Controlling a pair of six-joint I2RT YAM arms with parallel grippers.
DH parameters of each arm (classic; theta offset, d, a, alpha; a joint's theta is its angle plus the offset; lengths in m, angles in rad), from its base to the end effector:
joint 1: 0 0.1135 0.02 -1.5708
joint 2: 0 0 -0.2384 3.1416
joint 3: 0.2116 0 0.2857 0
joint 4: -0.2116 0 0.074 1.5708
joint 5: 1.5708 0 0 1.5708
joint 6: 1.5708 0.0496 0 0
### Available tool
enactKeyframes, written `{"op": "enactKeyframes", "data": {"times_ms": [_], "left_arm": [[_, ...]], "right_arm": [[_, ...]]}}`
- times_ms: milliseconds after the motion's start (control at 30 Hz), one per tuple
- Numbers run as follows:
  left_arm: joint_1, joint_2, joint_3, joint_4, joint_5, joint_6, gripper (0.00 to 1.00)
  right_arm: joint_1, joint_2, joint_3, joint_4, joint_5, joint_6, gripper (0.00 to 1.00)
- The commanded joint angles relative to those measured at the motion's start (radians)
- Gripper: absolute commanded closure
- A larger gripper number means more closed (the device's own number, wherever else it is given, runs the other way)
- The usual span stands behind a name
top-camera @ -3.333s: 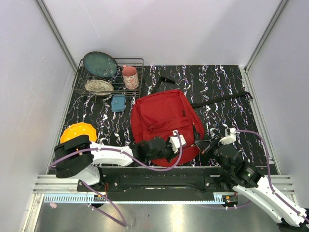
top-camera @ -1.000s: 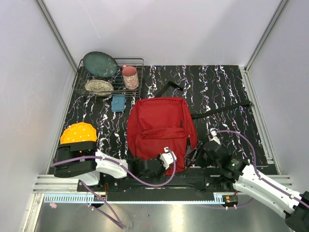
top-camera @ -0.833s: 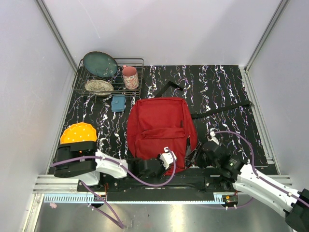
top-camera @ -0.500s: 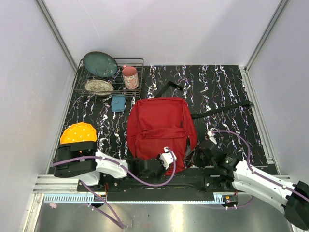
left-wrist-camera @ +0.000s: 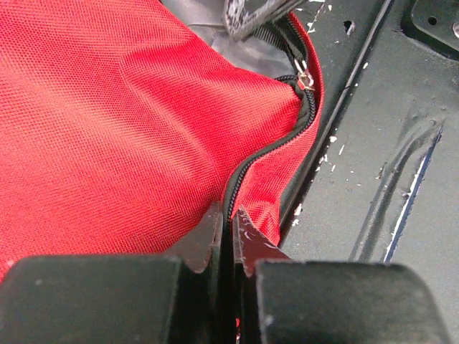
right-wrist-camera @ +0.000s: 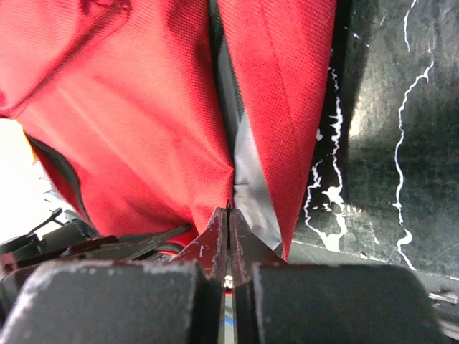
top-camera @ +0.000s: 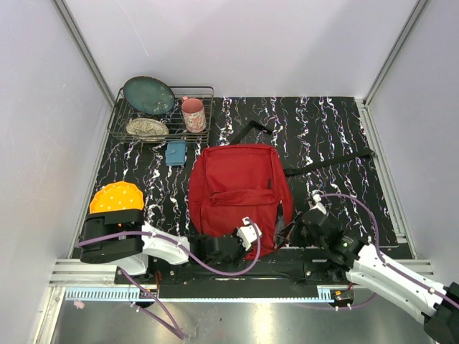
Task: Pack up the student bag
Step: Adjust the student bag at the center of the board.
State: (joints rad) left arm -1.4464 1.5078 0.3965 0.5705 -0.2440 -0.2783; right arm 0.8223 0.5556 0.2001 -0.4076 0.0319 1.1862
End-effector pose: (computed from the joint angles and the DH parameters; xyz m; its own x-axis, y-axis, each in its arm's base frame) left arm 0.0475 -0.2836 0.0648 -0.3189 0.4017 -0.8585 0.8836 0.4537 -0.1159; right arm 0.1301 0.1378 0.1129 -0.8408 0.4562 -0.2916 0.1671 0.7310 0.6616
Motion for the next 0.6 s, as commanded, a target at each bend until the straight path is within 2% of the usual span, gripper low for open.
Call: {"op": "enactKeyframes", "data": {"times_ms": [0,200,567], "left_arm": [[-0.012,0.003,-0.030,-0.021,-0.015,-0.032,1.00],[-0.012,-0.043,-0.062,-0.012,-0.064,-0.038,1.00],[-0.014,-0.118,-0.123,0.034,-0.097,-0.045,1.00]], "right_arm": [[-0.003,-0.150,0.039,-0.082,0.092,-0.008,1.00],[-0.003,-0.318,0.041,-0.135,0.229,0.032,1.00],[-0.003,-0.324,0.084,-0.160,0.419,0.081,1.00]]}}
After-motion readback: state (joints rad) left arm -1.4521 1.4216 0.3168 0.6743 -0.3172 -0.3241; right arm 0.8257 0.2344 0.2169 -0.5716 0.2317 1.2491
